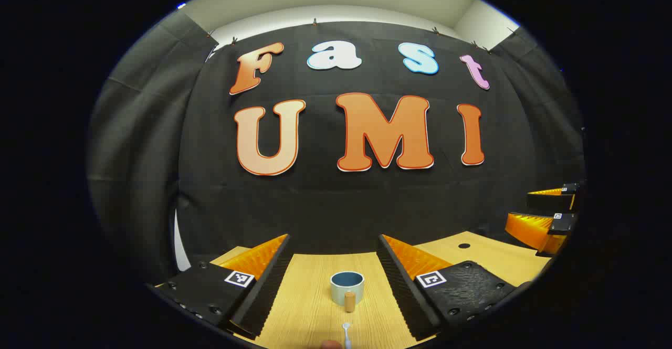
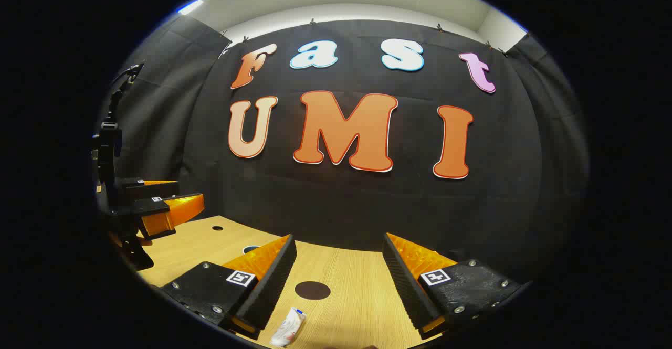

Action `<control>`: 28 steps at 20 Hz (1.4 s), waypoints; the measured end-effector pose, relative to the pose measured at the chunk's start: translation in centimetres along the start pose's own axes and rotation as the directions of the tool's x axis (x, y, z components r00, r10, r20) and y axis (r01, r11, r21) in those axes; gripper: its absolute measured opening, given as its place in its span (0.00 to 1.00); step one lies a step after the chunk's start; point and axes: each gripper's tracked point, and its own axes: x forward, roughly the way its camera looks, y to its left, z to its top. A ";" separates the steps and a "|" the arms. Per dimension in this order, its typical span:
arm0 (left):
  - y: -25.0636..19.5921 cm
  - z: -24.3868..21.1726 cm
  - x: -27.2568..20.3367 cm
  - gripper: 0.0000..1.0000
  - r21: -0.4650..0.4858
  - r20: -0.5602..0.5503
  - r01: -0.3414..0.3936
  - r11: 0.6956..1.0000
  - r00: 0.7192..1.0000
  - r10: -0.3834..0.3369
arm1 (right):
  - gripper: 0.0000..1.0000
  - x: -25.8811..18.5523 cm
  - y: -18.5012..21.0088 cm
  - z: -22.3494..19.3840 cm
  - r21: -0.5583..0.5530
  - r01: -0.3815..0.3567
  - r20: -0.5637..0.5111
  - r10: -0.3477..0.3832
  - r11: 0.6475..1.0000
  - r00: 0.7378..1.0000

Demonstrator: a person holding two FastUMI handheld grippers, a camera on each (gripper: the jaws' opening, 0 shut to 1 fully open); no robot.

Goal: Put the toothbrush and toothpaste on the desktop into the cup, then pick up the cup and place it on the coaster on the desktop.

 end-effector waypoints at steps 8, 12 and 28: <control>0.3 -0.4 -0.2 0.94 0.014 -0.017 -0.014 1.000 1.000 0.014 | 0.98 0.3 1.0 -1.1 0.006 -0.029 -0.027 0.029 1.000 0.999; 0.2 0.5 -0.2 0.94 0.029 -0.006 -0.015 0.999 1.000 0.015 | 0.98 0.4 1.2 -0.7 0.014 -0.039 -0.034 0.039 0.999 0.999; -0.1 -7.3 0.7 0.96 0.039 -0.330 0.028 0.999 0.944 -0.013 | 0.99 0.7 2.4 -7.8 0.045 -0.092 -0.294 0.101 0.995 0.951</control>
